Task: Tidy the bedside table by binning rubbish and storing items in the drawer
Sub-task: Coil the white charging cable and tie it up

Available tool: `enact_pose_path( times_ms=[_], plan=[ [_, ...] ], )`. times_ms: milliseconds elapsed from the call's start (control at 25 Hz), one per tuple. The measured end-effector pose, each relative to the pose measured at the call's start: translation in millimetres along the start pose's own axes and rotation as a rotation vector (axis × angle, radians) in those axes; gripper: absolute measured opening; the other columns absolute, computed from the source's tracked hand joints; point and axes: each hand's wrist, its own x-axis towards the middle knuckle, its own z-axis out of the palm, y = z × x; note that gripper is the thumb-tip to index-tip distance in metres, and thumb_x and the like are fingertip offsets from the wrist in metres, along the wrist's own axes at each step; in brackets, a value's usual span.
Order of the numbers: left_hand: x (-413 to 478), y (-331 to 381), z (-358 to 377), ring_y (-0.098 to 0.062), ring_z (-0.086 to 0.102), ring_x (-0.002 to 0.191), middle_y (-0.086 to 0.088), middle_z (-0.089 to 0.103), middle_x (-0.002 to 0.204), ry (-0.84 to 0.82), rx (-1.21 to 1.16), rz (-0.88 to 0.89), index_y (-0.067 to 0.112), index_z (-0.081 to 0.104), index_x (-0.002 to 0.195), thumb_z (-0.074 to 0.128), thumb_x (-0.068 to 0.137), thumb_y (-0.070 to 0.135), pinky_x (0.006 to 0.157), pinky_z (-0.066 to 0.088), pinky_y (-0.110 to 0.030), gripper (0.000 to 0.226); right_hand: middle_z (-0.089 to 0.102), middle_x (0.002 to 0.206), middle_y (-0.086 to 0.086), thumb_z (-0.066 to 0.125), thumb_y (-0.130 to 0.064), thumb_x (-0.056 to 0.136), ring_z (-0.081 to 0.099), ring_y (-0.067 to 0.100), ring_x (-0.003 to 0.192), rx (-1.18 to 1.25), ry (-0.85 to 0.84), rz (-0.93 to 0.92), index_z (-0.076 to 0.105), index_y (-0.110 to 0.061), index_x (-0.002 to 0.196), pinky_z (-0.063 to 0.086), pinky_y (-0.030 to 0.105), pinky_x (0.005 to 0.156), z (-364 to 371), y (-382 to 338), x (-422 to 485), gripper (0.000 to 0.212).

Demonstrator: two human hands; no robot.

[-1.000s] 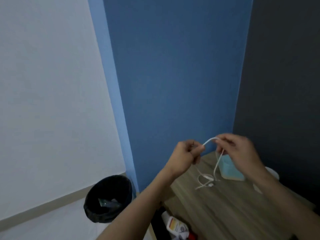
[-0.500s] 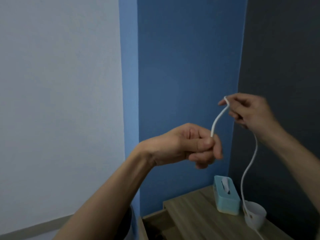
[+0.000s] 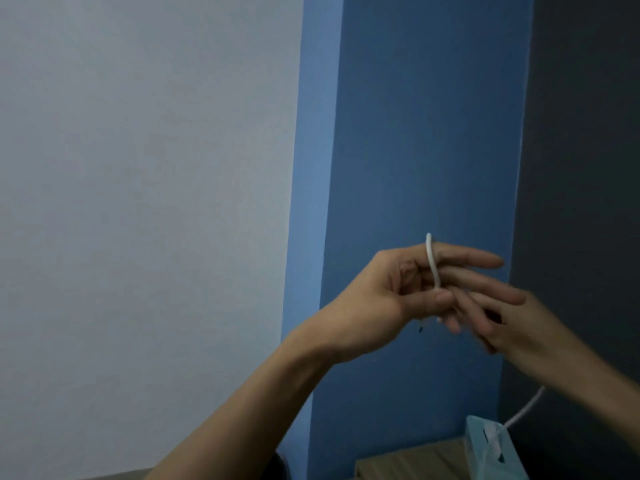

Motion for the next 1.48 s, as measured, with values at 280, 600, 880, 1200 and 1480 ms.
enact_pose_path(
  times_ms=[280, 600, 880, 1200, 1480],
  plan=[
    [-4, 4, -5, -0.023, 0.049, 0.131, -0.022, 0.054, 0.134, 0.187, 0.208, -0.052, -0.005, 0.047, 0.127, 0.033, 0.08, -0.027, 0.112, 0.035, -0.031, 0.054, 0.049, 0.043, -0.017, 0.037, -0.056, 0.085, 0.046, -0.004, 0.039, -0.45, -0.031, -0.251, 0.066, -0.034, 0.083, 0.036, 0.008, 0.043, 4, -42, -37, 0.036],
    [-18, 8, 15, -0.006, 0.058, 0.074, -0.028, 0.065, 0.087, -0.066, 0.132, -0.164, -0.015, 0.053, 0.107, 0.028, 0.099, -0.002, 0.071, 0.043, -0.017, 0.029, 0.056, 0.049, -0.015, 0.056, -0.044, 0.079, 0.053, 0.002, 0.046, -0.453, 0.16, -0.456, 0.068, -0.033, 0.069, 0.036, 0.01, 0.043, -44, -95, -30, 0.019],
    [-15, 24, 29, -0.013, 0.037, 0.046, -0.001, 0.04, 0.047, -0.062, -0.191, -0.071, 0.001, 0.057, 0.085, 0.036, 0.085, 0.001, 0.057, 0.036, -0.026, 0.022, 0.06, 0.052, -0.007, 0.067, -0.046, 0.068, 0.05, 0.003, 0.043, 0.105, 0.349, -0.434, 0.067, -0.026, 0.067, 0.039, 0.009, 0.044, -32, -87, -10, 0.02],
    [-20, 24, 23, -0.024, 0.051, 0.06, -0.002, 0.063, 0.061, 0.034, -0.114, -0.204, -0.017, 0.056, 0.1, -0.004, 0.088, 0.061, 0.07, 0.038, -0.033, 0.099, 0.066, 0.062, -0.016, 0.064, -0.043, 0.075, 0.062, -0.002, 0.053, -0.019, 0.201, -0.568, 0.069, -0.021, 0.069, 0.042, 0.003, 0.051, -32, -96, -13, 0.024],
    [-25, 29, 28, -0.016, 0.059, 0.054, -0.036, 0.061, 0.07, 0.1, -0.118, -0.236, 0.001, 0.06, 0.087, 0.024, 0.09, 0.011, 0.06, 0.041, -0.025, 0.038, 0.066, 0.067, -0.019, 0.063, -0.04, 0.074, 0.063, 0.0, 0.058, -0.135, 0.125, -0.561, 0.068, -0.032, 0.069, 0.044, 0.011, 0.048, -33, -103, -18, 0.011]
  ],
)
